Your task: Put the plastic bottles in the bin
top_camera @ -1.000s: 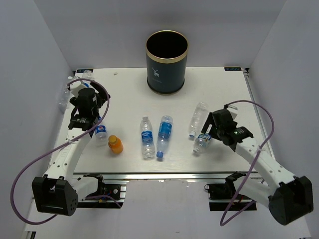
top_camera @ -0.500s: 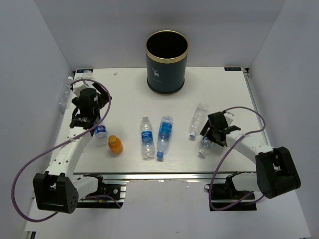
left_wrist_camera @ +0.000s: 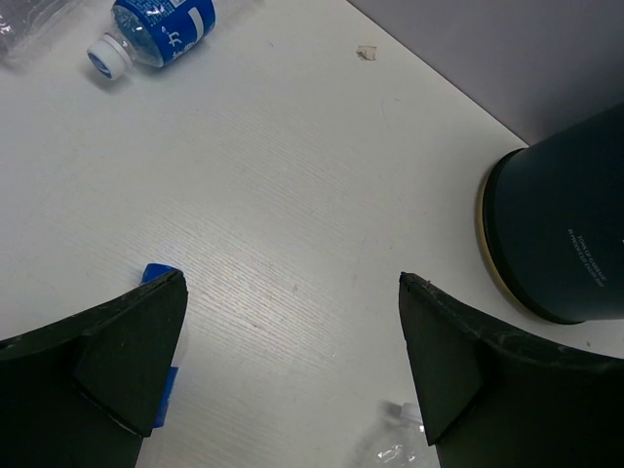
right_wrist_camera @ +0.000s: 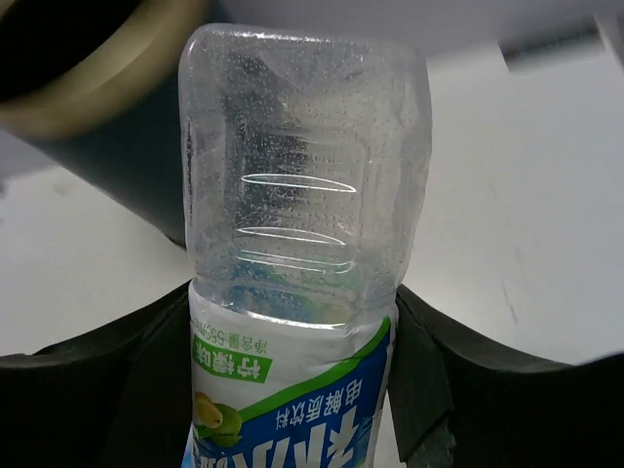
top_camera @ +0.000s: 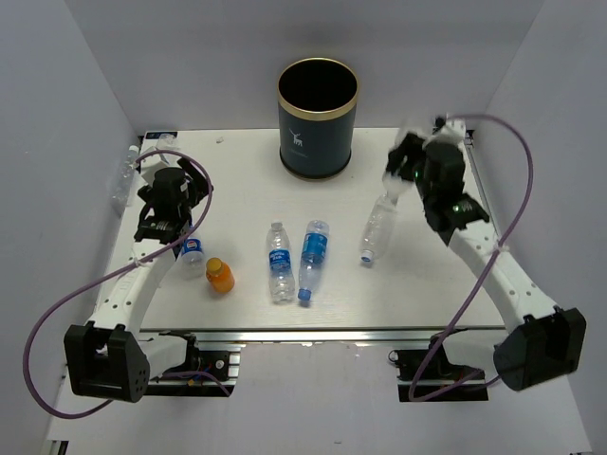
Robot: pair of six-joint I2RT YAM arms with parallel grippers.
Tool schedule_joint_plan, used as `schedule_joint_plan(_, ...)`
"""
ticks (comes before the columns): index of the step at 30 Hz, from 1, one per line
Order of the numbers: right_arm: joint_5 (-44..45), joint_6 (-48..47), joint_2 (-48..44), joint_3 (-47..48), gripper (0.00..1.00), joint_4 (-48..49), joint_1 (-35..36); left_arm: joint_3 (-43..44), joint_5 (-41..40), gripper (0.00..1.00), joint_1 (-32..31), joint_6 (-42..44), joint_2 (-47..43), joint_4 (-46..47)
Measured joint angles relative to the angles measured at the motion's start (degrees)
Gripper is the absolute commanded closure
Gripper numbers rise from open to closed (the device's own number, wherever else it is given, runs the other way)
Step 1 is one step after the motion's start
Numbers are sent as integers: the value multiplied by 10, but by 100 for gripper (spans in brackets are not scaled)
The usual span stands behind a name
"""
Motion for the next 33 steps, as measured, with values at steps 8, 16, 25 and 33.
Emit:
schedule_joint_plan(8, -181, -157, 291, 369, 44, 251, 0, 0, 0, 2, 0, -3, 6, -8)
schedule_joint_plan(16, -238, -192, 643, 742, 11, 364, 17, 0, 0, 2, 2, -11, 7, -20)
schedule_joint_plan(25, -233, -245, 697, 756, 11, 378, 55, 0, 0, 2, 2, -12, 11, -23)
schedule_joint_plan(33, -256, -251, 534, 706, 11, 319, 52, 0, -3, 2, 3, -24, 11, -41)
